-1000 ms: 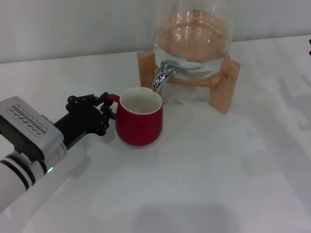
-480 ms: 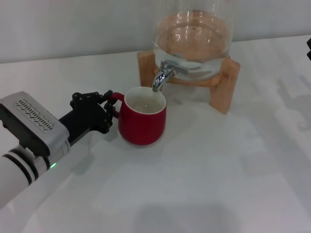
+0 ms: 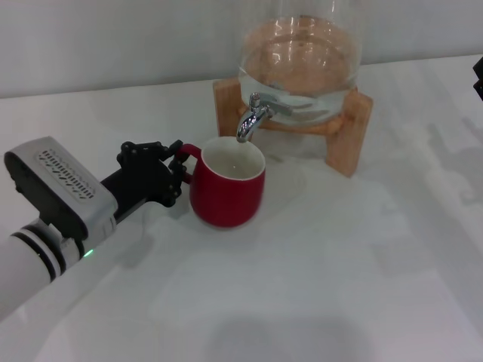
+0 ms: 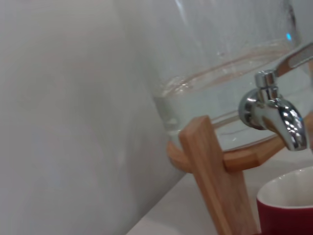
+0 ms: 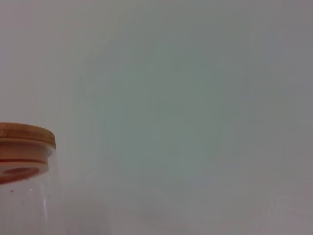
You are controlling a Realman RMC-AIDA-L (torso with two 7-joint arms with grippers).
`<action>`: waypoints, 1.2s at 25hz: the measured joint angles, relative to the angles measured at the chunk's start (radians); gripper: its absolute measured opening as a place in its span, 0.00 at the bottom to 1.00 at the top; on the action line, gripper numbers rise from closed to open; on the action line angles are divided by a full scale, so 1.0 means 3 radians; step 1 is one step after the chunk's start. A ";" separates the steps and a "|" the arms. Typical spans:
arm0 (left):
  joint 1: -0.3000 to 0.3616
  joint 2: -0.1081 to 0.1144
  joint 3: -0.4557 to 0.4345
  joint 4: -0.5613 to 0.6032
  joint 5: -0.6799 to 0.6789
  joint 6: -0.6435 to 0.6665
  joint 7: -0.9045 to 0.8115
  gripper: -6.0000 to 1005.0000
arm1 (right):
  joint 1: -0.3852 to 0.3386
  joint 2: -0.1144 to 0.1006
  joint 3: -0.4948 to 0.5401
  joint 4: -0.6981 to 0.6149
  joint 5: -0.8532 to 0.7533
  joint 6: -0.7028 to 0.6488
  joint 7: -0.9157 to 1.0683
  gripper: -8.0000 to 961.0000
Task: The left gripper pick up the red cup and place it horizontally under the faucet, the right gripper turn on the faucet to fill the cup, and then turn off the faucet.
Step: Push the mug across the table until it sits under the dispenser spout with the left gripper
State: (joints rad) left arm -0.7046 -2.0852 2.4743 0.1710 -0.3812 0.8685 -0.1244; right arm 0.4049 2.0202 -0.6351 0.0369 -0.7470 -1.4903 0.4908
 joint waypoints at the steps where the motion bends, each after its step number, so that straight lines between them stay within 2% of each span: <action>1: -0.0006 -0.0002 0.0000 0.0005 0.0017 -0.0014 0.0001 0.11 | 0.0000 0.0000 0.0000 0.0000 0.0000 -0.0001 0.0000 0.75; 30: -0.0044 -0.0013 0.0000 0.0023 0.0114 -0.0191 0.0004 0.11 | -0.0005 0.0000 -0.0051 0.0000 0.0000 -0.0002 0.0005 0.75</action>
State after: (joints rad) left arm -0.7178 -2.0892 2.4743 0.1780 -0.3469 0.8111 -0.1231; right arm 0.4034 2.0203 -0.6504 0.0367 -0.7470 -1.4910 0.4923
